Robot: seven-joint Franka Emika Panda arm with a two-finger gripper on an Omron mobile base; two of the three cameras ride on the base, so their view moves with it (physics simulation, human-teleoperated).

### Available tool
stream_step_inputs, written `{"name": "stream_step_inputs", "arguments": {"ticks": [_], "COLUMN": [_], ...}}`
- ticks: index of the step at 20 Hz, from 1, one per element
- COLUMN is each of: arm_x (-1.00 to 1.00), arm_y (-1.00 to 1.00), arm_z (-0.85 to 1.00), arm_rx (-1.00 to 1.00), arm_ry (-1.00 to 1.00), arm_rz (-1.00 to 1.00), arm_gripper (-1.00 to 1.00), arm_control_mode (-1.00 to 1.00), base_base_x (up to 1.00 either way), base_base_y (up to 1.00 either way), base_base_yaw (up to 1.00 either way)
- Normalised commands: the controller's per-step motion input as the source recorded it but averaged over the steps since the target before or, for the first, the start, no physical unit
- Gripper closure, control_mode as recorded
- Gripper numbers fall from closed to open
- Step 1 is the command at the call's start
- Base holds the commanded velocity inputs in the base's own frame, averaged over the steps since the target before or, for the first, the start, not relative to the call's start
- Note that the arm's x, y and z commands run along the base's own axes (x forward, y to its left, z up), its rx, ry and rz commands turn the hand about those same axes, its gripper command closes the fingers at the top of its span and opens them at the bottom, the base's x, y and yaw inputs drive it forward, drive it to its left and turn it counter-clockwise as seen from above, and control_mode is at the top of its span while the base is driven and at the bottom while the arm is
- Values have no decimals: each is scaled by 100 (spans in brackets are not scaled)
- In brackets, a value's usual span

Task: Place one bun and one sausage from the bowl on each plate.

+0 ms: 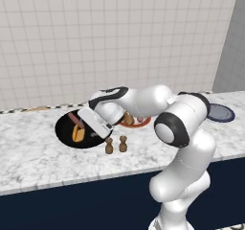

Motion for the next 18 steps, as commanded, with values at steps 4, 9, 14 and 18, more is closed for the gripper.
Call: {"name": "stream_step_inputs", "arguments": {"ticks": [4,9,14,18], "arm_x": [8,3,5,0], "arm_y": [7,13,21,0], "arm_z": [0,-13,-11,-23], "arm_rx": [5,0,0,0], "arm_ry": [-1,0,0,0], "arm_rz": [0,0,0,0], "arm_gripper": [-100,-100,-100,-100], "arm_control_mode": [-100,-100,-100,-100], "base_base_x": [0,0,0,0], "base_base_y": [0,0,0,0], "base_base_yaw": [0,0,0,0]}}
